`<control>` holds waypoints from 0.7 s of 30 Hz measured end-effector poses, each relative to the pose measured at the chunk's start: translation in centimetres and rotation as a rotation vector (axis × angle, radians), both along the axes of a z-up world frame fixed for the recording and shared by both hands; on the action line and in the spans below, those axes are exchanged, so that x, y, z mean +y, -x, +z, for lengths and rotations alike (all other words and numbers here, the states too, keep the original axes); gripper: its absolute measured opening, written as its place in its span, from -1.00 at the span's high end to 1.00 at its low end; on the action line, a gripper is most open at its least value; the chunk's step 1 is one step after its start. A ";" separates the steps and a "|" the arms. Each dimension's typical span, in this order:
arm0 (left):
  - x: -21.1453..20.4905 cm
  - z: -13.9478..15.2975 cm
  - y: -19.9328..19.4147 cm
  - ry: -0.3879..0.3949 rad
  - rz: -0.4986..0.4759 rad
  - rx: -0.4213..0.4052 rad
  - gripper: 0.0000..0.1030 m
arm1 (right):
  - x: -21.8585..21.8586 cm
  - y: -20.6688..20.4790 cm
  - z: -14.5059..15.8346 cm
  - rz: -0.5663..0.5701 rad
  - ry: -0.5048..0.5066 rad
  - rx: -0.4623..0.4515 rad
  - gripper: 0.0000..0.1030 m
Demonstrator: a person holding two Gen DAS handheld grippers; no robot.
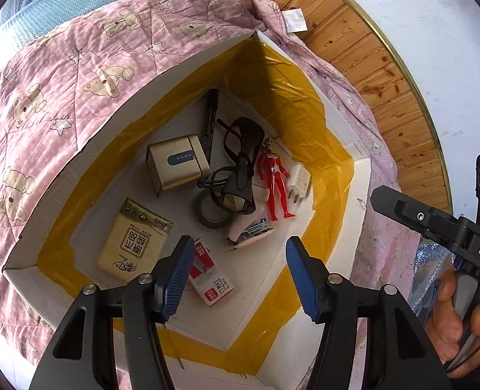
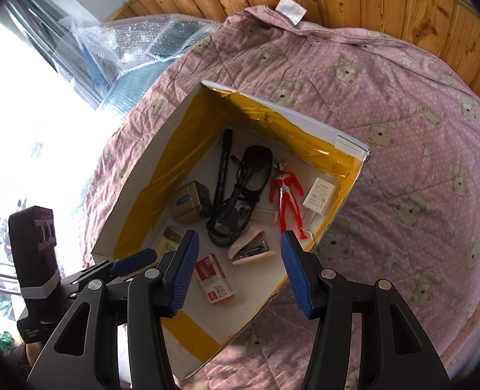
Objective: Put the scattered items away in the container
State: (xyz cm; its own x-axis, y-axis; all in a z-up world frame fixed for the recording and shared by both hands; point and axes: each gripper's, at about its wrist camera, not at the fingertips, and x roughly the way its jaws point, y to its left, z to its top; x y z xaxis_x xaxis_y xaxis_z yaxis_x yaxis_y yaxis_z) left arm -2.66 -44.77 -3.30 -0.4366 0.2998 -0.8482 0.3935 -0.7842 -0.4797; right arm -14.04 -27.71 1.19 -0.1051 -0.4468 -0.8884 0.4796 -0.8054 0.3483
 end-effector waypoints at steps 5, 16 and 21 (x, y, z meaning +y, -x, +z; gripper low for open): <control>0.2 0.9 -0.7 0.013 0.006 0.008 -0.16 | -0.3 -1.5 0.5 0.023 -0.008 0.011 -0.09; 0.9 2.5 -2.7 0.040 0.013 0.017 -0.16 | -0.2 -5.0 0.6 0.081 -0.054 0.037 -0.09; 1.4 3.4 -3.5 0.052 0.012 0.032 -0.16 | 0.0 -6.1 0.7 0.096 -0.083 0.051 -0.09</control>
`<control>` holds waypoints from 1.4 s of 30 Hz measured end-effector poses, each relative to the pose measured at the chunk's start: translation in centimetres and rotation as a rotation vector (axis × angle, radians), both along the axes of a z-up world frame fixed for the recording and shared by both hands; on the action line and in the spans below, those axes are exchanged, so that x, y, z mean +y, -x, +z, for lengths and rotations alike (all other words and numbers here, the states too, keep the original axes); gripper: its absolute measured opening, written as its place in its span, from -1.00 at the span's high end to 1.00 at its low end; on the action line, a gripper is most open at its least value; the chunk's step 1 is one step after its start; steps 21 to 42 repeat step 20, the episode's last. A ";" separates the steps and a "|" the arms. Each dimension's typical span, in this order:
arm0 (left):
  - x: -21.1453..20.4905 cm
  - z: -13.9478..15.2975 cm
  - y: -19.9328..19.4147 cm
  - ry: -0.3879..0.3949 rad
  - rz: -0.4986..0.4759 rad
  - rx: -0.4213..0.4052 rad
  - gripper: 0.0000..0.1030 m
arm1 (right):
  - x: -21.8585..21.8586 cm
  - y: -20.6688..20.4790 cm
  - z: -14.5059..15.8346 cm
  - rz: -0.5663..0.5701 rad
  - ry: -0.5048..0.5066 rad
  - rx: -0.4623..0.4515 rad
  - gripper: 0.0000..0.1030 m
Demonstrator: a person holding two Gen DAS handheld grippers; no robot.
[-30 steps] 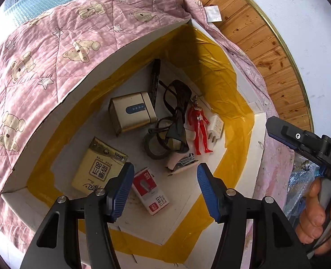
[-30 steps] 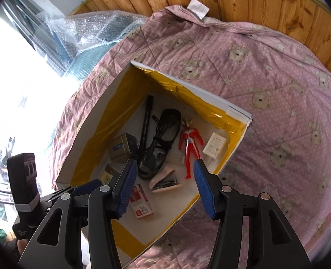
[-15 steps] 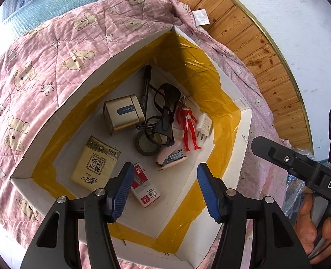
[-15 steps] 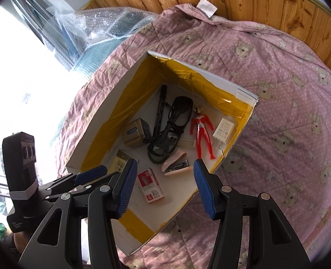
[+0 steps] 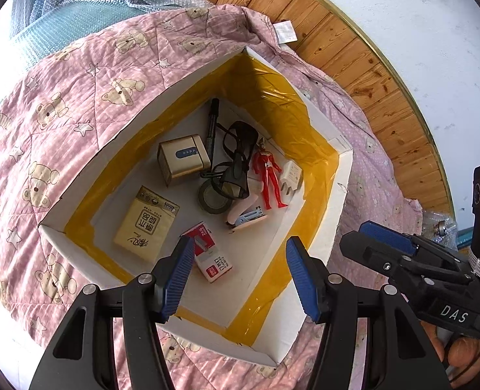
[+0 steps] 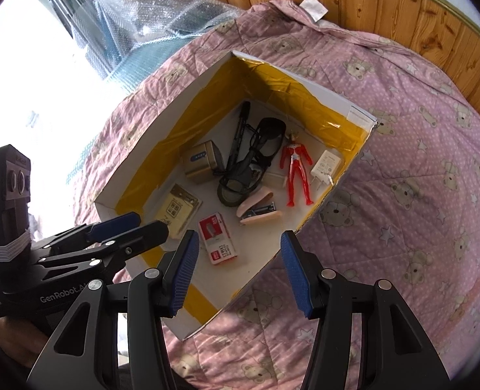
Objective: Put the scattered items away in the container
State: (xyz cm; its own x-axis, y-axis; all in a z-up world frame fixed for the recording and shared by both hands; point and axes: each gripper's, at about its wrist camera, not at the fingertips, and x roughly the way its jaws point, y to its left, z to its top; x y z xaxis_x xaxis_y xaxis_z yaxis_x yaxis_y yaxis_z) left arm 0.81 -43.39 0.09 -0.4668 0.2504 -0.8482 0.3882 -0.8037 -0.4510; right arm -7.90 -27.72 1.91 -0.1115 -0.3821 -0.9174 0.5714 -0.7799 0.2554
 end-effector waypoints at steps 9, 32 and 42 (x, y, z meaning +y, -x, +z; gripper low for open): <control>0.5 1.6 -1.2 0.012 -0.004 0.030 -0.16 | -0.4 -1.4 0.2 0.013 -0.114 0.056 -0.09; 0.5 2.2 -2.7 0.009 0.006 0.041 -0.16 | -1.2 -2.4 1.6 0.029 -0.080 0.081 -0.09; 0.5 2.2 -2.7 0.009 0.006 0.041 -0.16 | -1.2 -2.4 1.6 0.029 -0.080 0.081 -0.09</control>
